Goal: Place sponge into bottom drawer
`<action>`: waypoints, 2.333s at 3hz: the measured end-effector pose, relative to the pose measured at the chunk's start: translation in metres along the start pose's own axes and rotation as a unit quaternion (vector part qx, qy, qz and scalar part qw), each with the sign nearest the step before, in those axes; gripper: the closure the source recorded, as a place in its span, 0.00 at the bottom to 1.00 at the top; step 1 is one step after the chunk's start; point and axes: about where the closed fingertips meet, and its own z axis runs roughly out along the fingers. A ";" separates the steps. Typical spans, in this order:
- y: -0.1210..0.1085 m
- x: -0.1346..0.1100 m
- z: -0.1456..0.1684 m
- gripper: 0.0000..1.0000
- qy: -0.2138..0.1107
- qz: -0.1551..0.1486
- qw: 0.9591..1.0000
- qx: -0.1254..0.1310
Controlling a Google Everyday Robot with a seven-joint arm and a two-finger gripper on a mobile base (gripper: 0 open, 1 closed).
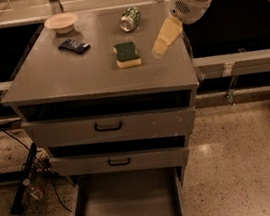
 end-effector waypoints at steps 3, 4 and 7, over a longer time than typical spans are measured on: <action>0.074 -0.018 0.016 0.00 -0.016 -0.081 0.996 -0.046; 0.074 -0.018 0.017 0.00 -0.016 -0.081 0.996 -0.046; 0.033 -0.055 0.068 0.00 0.022 0.029 0.997 0.071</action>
Offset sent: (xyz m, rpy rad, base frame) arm -0.0411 0.0771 -0.0178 0.0243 -0.0006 0.2157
